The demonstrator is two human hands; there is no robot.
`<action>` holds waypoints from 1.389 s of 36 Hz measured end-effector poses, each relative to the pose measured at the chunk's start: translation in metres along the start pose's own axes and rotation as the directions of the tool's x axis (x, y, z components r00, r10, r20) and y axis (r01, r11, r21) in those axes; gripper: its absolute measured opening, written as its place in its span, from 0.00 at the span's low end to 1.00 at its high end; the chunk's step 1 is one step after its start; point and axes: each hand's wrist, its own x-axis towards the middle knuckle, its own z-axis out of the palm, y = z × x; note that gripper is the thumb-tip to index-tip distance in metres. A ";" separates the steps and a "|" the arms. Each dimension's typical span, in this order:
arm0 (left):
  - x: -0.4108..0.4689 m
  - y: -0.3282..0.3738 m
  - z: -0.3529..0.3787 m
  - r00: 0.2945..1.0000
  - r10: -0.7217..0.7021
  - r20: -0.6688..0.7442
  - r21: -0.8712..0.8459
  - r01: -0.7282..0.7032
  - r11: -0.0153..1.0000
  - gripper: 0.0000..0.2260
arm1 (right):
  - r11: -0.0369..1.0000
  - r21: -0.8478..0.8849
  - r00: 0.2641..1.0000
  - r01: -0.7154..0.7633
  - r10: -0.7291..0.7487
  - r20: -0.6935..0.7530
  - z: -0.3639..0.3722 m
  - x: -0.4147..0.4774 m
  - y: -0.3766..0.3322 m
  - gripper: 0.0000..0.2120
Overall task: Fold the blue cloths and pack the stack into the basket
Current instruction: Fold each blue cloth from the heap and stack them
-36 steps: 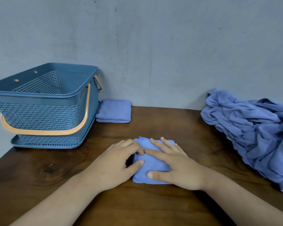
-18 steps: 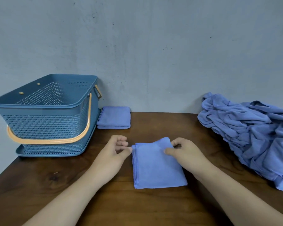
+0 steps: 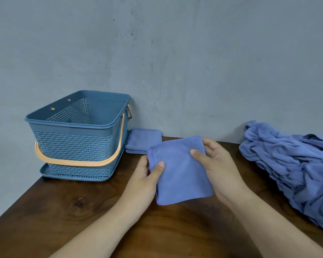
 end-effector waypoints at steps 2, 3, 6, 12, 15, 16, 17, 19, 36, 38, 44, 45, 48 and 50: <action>0.002 -0.004 -0.005 0.995 0.049 -0.087 0.120 -0.038 0.992 0.09 | 1.000 -0.021 1.000 0.009 -0.009 0.003 0.009 0.004 0.005 0.12; 0.003 -0.006 -0.007 0.990 0.084 -0.115 0.172 -0.063 0.983 0.08 | 0.999 -0.032 1.000 0.020 -0.020 0.010 0.014 0.007 0.006 0.12; 0.005 -0.003 -0.012 0.956 0.227 -0.185 0.290 -0.168 0.942 0.04 | 0.998 -0.030 0.998 0.056 -0.055 0.022 0.027 0.017 0.006 0.11; 0.008 0.009 -0.018 0.892 0.361 -0.272 0.312 -0.272 0.910 0.12 | 0.987 0.060 0.987 0.148 -0.151 0.057 0.052 0.055 -0.002 0.12; 0.015 0.003 -0.021 0.907 0.281 -0.315 0.258 -0.203 0.945 0.20 | 0.972 0.155 0.984 0.175 -0.180 0.020 0.067 0.092 -0.003 0.12; 0.017 0.000 -0.021 0.914 0.248 -0.322 0.255 -0.169 0.952 0.23 | 0.967 0.192 0.985 0.169 -0.174 0.008 0.073 0.106 -0.002 0.13; 0.020 -0.004 -0.022 0.919 0.220 -0.328 0.262 -0.135 0.955 0.25 | 0.962 0.226 0.987 0.155 -0.158 -0.002 0.080 0.122 -0.001 0.13; 0.023 -0.013 -0.023 0.928 0.163 -0.335 0.286 -0.065 0.956 0.28 | 0.962 0.253 0.995 0.099 -0.098 -0.018 0.093 0.154 0.004 0.12; 0.031 -0.033 -0.026 0.961 0.003 -0.277 0.400 0.112 0.909 0.29 | 0.942 -0.228 0.969 -0.246 0.247 -0.024 0.123 0.238 0.089 0.29; 0.030 -0.033 -0.027 0.961 0.000 -0.276 0.403 0.116 0.908 0.29 | 0.930 -0.291 0.974 -0.225 0.224 -0.037 0.122 0.237 0.089 0.29; 0.028 -0.031 -0.025 0.966 -0.010 -0.258 0.425 0.122 0.897 0.30 | 0.793 -0.593 0.983 -0.142 0.184 0.011 0.118 0.231 0.096 0.22; 0.028 -0.031 -0.025 0.966 -0.012 -0.257 0.429 0.125 0.895 0.30 | 0.747 -0.658 0.988 -0.093 0.150 0.031 0.118 0.231 0.097 0.23; 0.028 -0.032 -0.025 0.968 -0.016 -0.249 0.444 0.128 0.887 0.29 | 0.563 -0.816 0.991 0.132 -0.056 0.122 0.119 0.228 0.100 0.26; 0.028 -0.032 -0.025 0.971 -0.015 -0.240 0.454 0.126 0.882 0.28 | 0.489 -0.806 0.942 0.334 -0.193 0.273 0.125 0.225 0.096 0.24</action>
